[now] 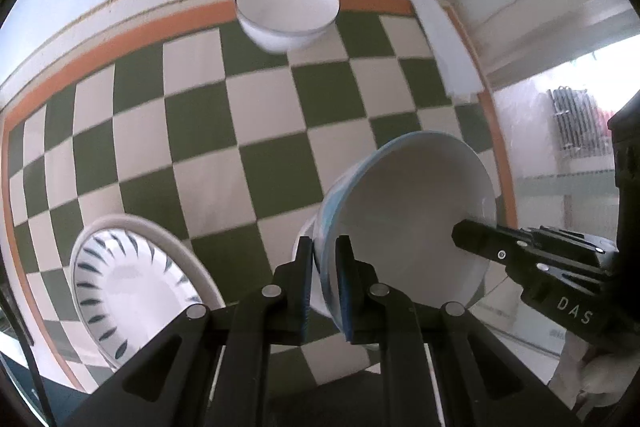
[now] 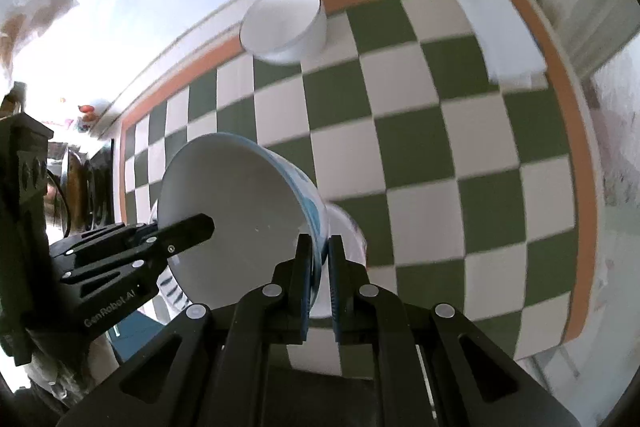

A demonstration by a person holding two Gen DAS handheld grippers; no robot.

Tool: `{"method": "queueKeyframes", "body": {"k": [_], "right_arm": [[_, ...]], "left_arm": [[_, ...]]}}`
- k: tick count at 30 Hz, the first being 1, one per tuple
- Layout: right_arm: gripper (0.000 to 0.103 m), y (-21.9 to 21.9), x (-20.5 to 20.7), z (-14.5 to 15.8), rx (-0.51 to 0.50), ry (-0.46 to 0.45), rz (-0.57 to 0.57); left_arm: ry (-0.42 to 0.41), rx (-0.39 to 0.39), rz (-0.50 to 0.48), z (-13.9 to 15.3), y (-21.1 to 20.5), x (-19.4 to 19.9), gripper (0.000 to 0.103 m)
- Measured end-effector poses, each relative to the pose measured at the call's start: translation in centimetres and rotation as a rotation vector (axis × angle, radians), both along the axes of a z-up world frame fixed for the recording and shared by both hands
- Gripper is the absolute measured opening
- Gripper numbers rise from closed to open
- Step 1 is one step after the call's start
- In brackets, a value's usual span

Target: Organize plates and bowls

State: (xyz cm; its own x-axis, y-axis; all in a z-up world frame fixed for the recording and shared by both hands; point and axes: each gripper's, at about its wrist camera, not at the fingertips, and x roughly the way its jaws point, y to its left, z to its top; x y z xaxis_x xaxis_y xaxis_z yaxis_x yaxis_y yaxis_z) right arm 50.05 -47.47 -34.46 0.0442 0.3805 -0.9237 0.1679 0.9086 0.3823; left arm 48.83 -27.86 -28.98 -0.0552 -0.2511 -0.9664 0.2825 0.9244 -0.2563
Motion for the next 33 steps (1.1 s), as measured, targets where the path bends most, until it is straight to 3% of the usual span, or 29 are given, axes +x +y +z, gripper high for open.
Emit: {"method": "queueKeyframes", "body": {"k": [8, 16, 28, 33], "right_arm": [[0.009, 1.1, -2.3, -4.2, 0.000, 0.072, -0.003], [0.010, 1.7, -2.9, -6.8, -0.033, 0.124, 0.014], [0.010, 1.8, -2.6, -7.6, -0.062, 0.164, 0.034], [0.010, 1.0, -2.3, -6.8, -0.033, 0.171, 0.041]], "left_arm": [[0.059, 0.070, -0.027, -4.0, -0.4, -1.4, 0.010], [0.077, 0.115, -0.053, -6.0, -1.1, -1.7, 0.010], [0.085, 0.129, -0.068, -6.6, -1.6, -1.4, 0.010], [0.053, 0.098, -0.051, -4.1, -0.7, -0.3, 0.010]]}}
